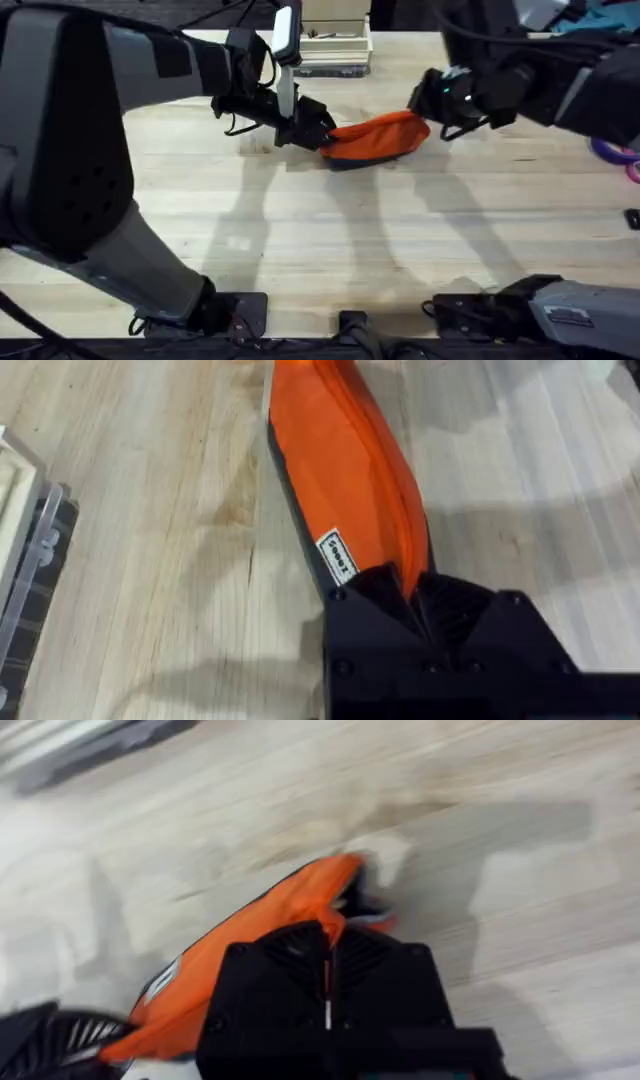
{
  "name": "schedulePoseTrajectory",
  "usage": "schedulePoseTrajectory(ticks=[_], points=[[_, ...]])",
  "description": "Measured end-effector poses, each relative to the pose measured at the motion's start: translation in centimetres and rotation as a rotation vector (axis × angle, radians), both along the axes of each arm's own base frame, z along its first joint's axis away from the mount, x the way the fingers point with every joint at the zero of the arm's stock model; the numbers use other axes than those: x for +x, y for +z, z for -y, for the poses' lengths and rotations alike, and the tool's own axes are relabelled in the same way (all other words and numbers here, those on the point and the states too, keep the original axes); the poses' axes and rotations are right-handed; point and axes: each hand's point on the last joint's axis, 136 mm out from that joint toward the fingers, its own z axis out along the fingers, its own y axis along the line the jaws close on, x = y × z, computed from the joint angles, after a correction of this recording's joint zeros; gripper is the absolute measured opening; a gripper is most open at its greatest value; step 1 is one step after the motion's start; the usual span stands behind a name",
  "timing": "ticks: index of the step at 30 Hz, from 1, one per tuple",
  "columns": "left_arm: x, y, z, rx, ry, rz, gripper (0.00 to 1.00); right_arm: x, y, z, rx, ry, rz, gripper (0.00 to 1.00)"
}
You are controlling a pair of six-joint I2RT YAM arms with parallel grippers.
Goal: Unzip the bag, pick up the pens from the table one at a time and place them inside, then zip the bag closed.
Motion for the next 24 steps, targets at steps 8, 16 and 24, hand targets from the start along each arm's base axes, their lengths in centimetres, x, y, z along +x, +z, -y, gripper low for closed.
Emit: schedulePoseTrajectory(ticks=[8,16,24], points=[[-0.2,0.2,0.6,-0.01,-0.018,0.007,0.045,0.4,-0.6,4.3,0.044,-0.103,-0.04,0.03],[-0.4,0.3,0.9,-0.02,-0.027,0.007,0.045,0.5,-2.6,6.2,0.151,-0.152,-0.118,0.03],[-0.5,0.4,1.1,-0.026,-0.032,0.008,0.045,1.0,-6.5,6.9,0.183,-0.181,-0.219,0.03]])
